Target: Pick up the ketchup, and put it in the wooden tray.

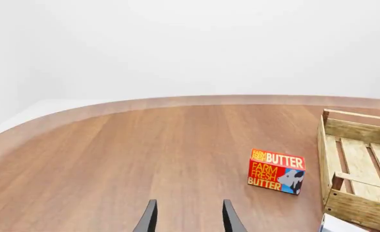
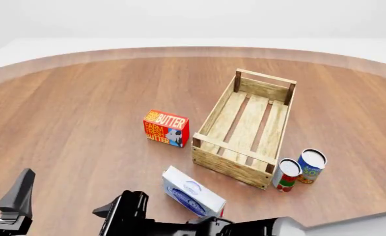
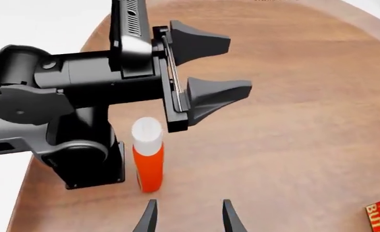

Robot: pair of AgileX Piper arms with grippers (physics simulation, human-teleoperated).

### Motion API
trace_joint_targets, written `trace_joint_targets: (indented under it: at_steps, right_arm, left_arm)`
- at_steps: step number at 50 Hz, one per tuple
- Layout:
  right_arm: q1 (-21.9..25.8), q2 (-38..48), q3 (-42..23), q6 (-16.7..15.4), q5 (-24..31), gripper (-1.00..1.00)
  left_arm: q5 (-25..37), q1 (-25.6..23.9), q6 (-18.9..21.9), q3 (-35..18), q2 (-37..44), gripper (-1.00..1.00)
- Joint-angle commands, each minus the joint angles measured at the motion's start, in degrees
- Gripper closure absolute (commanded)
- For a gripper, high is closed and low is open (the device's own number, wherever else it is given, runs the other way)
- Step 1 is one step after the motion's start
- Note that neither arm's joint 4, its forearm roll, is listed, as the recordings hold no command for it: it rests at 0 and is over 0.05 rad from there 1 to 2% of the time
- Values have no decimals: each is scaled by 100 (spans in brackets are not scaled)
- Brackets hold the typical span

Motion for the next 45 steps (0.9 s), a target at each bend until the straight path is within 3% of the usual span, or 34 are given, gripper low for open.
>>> trace_joint_targets:
  at_steps: [1, 22, 45]
  right_arm:
    - [335, 452, -373, -69, 9, -100]
    - [466, 1102, -1014, -373, 150, -100]
    - [474, 1655, -1491, -419, 179, -100]
  left_arm:
    - [0, 0, 0, 0, 0, -100]
    - [0, 0, 0, 0, 0, -100]
    - [0, 0, 0, 0, 0, -100]
